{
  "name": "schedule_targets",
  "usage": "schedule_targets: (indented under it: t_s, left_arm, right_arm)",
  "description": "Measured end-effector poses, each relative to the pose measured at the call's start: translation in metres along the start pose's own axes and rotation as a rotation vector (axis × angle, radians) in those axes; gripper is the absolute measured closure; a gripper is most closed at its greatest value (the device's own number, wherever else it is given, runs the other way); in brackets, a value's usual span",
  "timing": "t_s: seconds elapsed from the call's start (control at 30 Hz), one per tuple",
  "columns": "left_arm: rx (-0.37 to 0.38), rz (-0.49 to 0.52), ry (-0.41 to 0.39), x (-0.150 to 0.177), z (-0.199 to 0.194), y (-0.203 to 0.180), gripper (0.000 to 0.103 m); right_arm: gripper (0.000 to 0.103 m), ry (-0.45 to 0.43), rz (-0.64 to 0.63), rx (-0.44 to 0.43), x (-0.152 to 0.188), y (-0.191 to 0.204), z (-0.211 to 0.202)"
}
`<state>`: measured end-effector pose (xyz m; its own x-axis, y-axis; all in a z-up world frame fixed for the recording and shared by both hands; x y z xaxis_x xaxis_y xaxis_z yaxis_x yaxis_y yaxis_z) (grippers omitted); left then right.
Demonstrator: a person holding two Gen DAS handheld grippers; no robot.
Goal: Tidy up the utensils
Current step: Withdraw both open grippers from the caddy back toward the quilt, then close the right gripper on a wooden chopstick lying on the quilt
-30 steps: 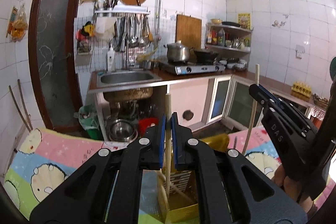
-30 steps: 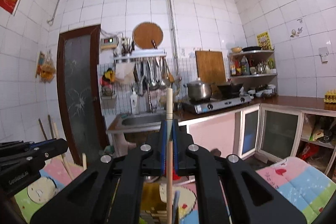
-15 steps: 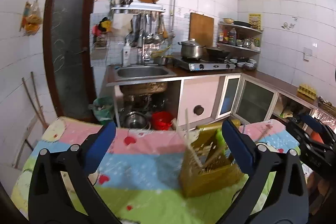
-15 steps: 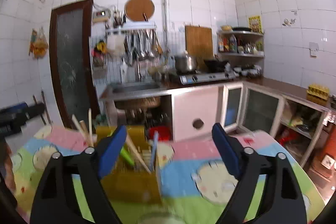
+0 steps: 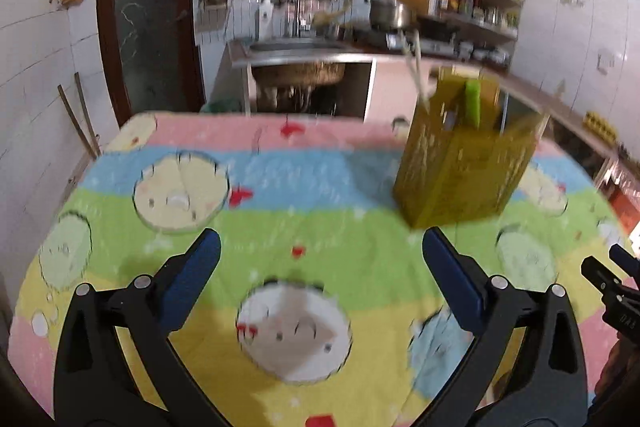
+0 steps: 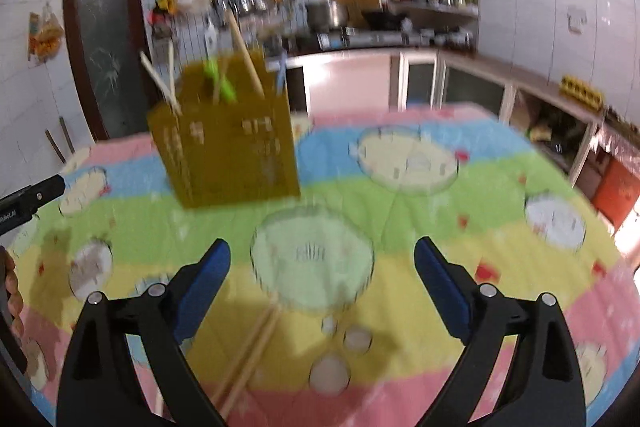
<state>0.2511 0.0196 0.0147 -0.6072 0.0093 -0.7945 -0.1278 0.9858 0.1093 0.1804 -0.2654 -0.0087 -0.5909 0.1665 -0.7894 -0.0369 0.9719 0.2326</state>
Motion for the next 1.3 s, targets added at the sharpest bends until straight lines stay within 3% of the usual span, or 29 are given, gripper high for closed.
schedule_targets:
  t_s: [0.17, 0.53, 0.7, 0.77, 1.03, 1.1, 1.3]
  left_arm:
    - [0.037, 0.037, 0.100, 0.038, 0.018, -0.009, 0.005]
    - [0.019, 0.080, 0.144, 0.073, 0.026, -0.013, 0.005]
    - [0.005, 0.095, 0.143, 0.075, 0.027, -0.018, 0.005]
    - [0.002, 0.087, 0.143, 0.074, 0.026, -0.018, 0.005]
    - [0.007, 0.060, 0.172, 0.073, 0.027, -0.020, 0.005]
    - [0.008, 0.065, 0.175, 0.074, 0.025, -0.024, 0.005]
    - [0.012, 0.103, 0.177, 0.076, 0.017, -0.043, 0.005]
  right_arm:
    - [0.012, 0.096, 0.037, 0.043, 0.036, 0.000, 0.019]
    - [0.013, 0.189, 0.077, 0.101, 0.064, 0.008, 0.027]
    - [0.033, 0.216, 0.084, 0.099, 0.069, 0.015, 0.027]
    - [0.049, 0.230, 0.076, 0.088, 0.069, 0.022, 0.029]
    - [0.076, 0.265, 0.089, 0.088, 0.062, 0.031, 0.047]
    - [0.090, 0.266, 0.103, 0.068, 0.058, 0.029, 0.049]
    - [0.094, 0.259, 0.127, -0.004, 0.053, 0.017, 0.047]
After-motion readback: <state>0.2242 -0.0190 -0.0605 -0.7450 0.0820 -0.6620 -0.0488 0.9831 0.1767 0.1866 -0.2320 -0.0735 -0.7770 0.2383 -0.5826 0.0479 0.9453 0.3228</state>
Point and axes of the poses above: each gripper's, at about its wrist camera, not at the fingertips, and z roughly the way its jaws point, y to its left, x to its underside, the point moved 4 cm from there along z, roughly the way its jaws point, and after that the axes turned 15 degrees about -x, right-handed, at the moved point
